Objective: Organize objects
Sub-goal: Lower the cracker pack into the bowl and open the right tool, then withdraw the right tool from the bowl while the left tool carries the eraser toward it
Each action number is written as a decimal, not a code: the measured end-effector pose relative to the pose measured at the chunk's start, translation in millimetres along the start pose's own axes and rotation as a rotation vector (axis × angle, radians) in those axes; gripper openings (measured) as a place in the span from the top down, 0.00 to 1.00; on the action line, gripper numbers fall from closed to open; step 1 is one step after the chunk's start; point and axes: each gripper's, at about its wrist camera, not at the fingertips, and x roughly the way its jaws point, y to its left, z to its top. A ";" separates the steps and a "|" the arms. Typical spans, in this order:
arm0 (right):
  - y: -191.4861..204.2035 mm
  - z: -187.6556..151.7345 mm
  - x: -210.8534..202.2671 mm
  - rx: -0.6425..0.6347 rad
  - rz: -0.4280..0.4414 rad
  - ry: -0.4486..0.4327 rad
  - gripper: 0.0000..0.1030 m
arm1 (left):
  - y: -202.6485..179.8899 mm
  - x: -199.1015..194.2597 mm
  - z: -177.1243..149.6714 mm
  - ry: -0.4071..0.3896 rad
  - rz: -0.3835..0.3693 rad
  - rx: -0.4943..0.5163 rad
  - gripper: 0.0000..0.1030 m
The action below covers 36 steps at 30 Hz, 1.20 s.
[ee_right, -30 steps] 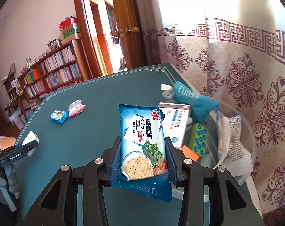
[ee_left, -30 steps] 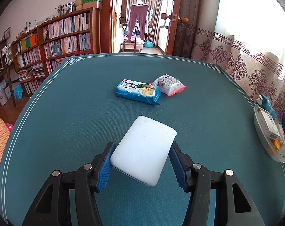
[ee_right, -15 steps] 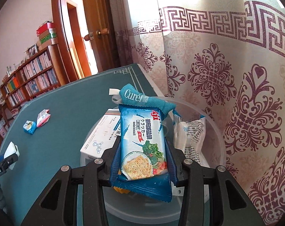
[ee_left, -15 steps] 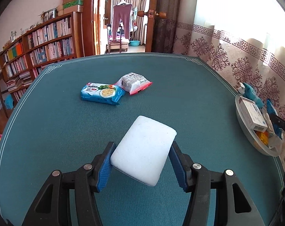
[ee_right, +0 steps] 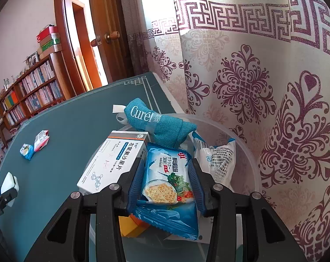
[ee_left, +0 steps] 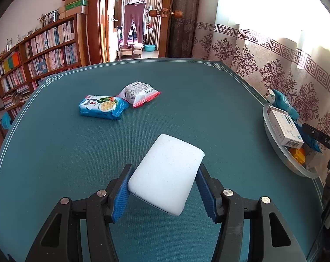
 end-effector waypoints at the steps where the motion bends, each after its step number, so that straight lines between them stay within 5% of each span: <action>1: -0.3 0.1 0.0 -0.001 -0.002 0.000 0.57 | -1.0 0.1 0.1 0.001 -0.001 0.001 0.41; 15: 3.6 -13.5 -39.7 -0.069 0.003 -0.075 0.57 | -32.2 0.4 2.3 0.002 -0.042 0.050 0.41; 36: -10.1 -49.7 -63.1 -0.140 0.037 -0.068 0.57 | -135.6 -3.0 18.8 -0.013 -0.193 0.206 0.41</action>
